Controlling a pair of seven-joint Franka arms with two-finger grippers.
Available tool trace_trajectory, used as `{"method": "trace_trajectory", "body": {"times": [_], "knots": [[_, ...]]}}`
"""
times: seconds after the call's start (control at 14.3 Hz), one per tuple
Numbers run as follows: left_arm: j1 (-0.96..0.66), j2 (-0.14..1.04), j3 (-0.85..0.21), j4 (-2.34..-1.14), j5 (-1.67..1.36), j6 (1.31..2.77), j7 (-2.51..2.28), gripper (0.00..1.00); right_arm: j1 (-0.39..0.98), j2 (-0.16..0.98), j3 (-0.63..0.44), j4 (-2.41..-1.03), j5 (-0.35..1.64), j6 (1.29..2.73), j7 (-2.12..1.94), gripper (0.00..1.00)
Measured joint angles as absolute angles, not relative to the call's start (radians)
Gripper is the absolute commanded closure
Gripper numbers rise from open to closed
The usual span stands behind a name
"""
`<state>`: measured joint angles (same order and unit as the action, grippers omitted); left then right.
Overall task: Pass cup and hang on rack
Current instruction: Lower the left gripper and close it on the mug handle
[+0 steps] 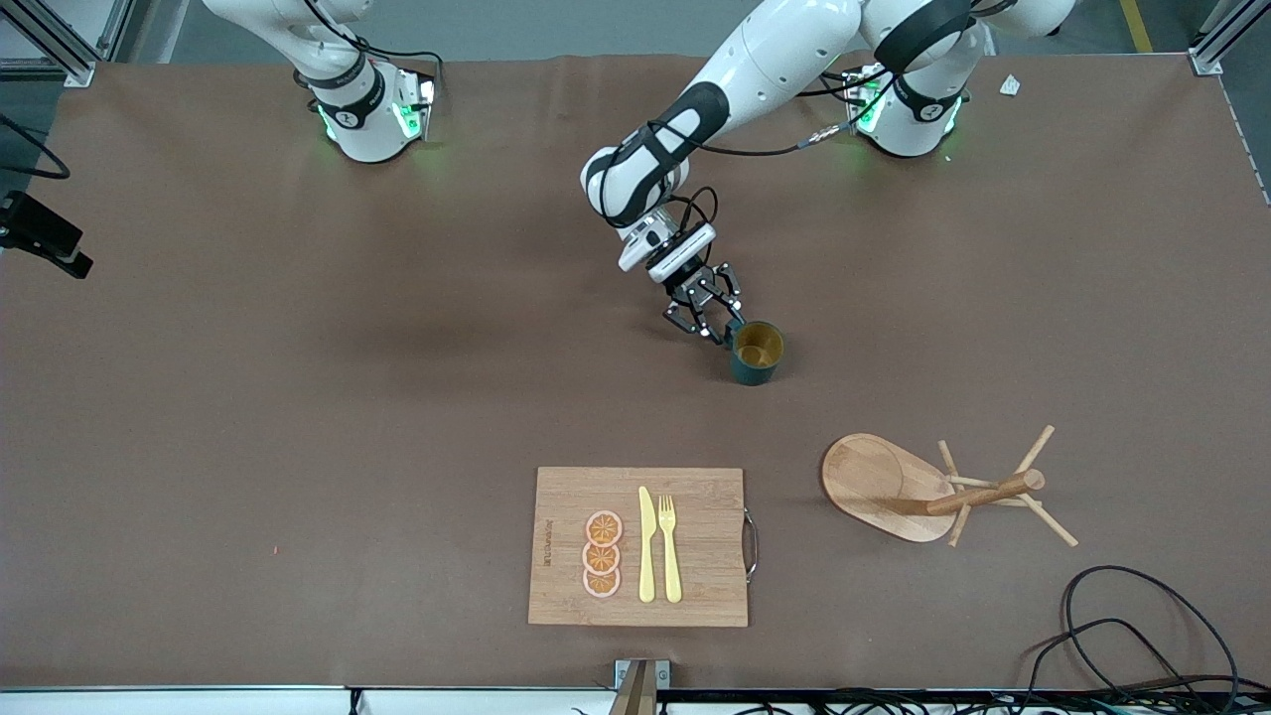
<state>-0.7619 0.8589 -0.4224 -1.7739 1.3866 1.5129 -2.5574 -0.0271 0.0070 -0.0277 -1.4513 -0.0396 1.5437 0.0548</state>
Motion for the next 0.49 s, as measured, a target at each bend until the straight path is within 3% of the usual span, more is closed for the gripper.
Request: {"method": "trace_trajectory", "body": {"times": [0.49], "knots": [[-0.762,0.860,-0.421,-1.774,1.387,1.491,-2.557,0.78,-0.027,0.007,-0.028,-1.451,-0.040,1.543,0.055,0.00]]}}
